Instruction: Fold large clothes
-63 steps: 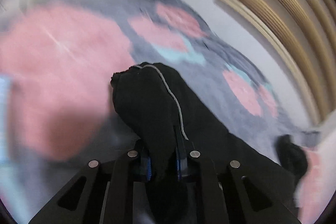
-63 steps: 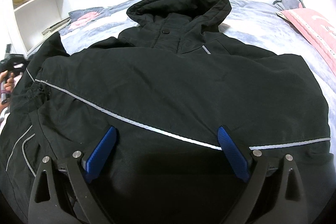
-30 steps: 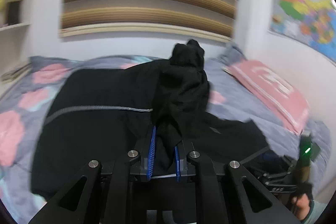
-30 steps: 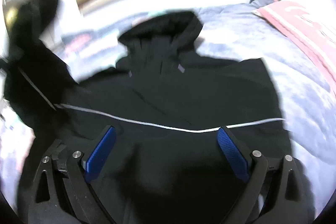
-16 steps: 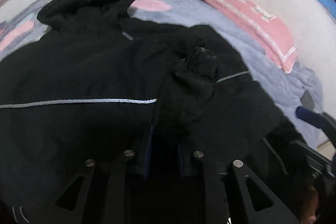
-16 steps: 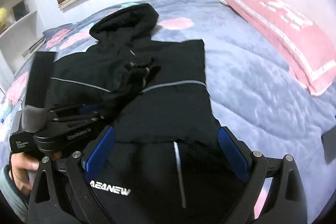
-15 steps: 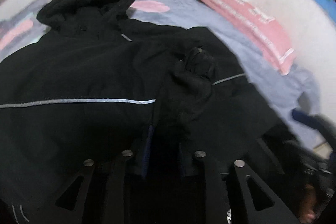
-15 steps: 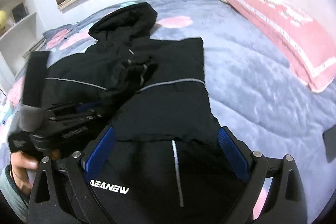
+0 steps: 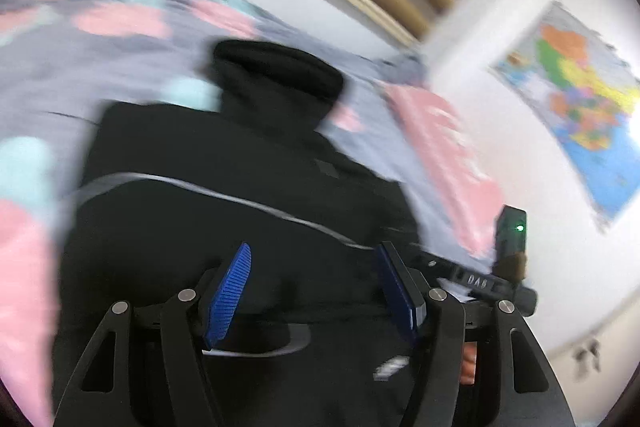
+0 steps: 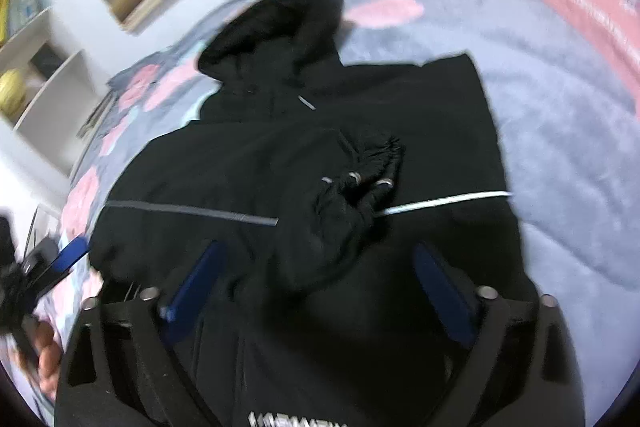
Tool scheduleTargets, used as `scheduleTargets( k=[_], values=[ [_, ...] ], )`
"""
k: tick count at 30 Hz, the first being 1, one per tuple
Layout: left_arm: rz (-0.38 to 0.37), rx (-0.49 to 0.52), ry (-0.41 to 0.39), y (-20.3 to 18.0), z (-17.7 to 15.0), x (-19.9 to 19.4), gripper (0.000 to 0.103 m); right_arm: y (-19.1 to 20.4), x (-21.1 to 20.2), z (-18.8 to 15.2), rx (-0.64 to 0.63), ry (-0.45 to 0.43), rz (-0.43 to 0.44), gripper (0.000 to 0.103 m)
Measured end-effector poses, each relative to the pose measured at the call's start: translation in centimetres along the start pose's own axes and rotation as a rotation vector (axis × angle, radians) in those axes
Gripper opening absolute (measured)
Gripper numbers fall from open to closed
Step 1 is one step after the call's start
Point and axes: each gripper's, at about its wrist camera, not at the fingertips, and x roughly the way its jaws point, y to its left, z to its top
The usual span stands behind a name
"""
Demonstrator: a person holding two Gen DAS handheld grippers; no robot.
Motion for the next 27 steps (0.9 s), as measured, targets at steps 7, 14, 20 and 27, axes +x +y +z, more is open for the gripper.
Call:
scheduleTargets(
  k=[7,14,20,27],
  values=[
    [0.235,0.068,0.003,3.3,1.2,-1.5,0.066,3.5,-2.5,1.6,-0.155,-0.125,-0.161,0.03],
    [0.345,0.069,0.117,4.2,0.1,5.8,0.066,0.1,-2.5,2.2,-0.142,-0.105,-0.231,0.031],
    [0.431,0.187,0.137,3.8,-1.3,6.9,0.066,-2.9,3.3,-0.2,-0.103,-0.029,-0.231,0.029],
    [0.398,0.236,0.067,1.2,0.7,3.1,0.066,-2.9,-1.5,0.8,-0.084,-0.041,-0.201,0.049]
  ],
)
